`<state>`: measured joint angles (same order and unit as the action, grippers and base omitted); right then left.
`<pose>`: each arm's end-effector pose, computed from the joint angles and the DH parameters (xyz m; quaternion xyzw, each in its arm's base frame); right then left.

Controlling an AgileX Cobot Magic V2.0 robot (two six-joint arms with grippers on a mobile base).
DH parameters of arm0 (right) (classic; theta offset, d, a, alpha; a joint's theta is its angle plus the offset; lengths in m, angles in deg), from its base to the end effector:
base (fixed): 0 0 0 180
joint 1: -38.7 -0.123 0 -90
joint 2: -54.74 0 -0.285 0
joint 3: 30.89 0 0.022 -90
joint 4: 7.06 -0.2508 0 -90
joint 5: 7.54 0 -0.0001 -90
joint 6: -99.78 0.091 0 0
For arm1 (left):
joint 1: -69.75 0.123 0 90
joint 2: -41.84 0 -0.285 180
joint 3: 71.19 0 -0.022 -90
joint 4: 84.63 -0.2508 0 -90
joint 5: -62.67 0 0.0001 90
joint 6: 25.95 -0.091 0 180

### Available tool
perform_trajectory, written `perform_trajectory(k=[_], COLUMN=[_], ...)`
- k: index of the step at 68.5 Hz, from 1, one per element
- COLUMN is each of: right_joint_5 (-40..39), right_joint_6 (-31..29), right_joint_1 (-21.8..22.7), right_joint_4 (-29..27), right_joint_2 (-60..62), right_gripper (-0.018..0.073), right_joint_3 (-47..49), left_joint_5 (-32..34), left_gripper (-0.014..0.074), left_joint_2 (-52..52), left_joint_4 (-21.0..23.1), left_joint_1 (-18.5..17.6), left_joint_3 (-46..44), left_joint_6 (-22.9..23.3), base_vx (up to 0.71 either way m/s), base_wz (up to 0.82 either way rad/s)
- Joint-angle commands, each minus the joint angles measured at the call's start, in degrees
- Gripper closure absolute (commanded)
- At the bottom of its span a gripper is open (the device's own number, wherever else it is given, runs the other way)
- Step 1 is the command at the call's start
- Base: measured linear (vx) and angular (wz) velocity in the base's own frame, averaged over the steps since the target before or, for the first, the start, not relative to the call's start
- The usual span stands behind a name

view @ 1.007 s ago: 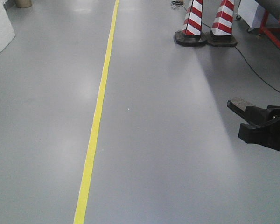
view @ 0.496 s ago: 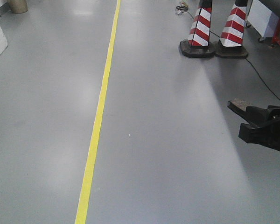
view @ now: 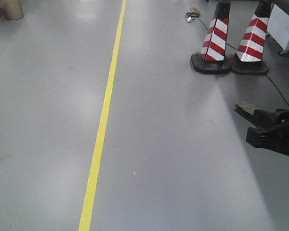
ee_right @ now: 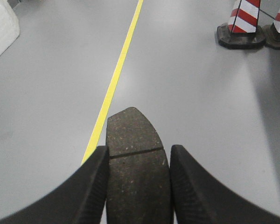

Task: Move and align brake pads A on conveyor
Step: 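Drive along the yellow floor line holding both pads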

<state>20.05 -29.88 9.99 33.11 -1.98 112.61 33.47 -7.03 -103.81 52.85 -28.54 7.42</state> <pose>0.1656 0.0597 0.3324 -0.0296 0.8371 0.0726 0.5415 0.1402 -0.0273 0.3089 -0.0374 0.8605 -0.0781 0.5020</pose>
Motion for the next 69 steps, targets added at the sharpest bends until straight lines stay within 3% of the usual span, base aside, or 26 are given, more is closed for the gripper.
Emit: perform_trajectory(k=[1, 69], right_joint_5=[-3.96, -3.96], right_joint_6=[-0.07, -0.07], right_joint_1=[0.13, 0.13], right_joint_4=[2.33, 2.33], right_joint_2=[0.71, 0.71], right_gripper=[0.0510, 0.0510], right_joint_3=[1.75, 1.75], left_joint_5=[4.69, 4.69], left_gripper=[0.0478, 0.0478], left_joint_2=[0.33, 0.33], left_joint_4=[-0.88, -0.88], left_joint_1=[-0.34, -0.34], left_joint_3=[-1.51, -1.51], left_joint_6=[0.20, 0.20], base_vx=[0.61, 0.60], base_wz=[-0.01, 0.00])
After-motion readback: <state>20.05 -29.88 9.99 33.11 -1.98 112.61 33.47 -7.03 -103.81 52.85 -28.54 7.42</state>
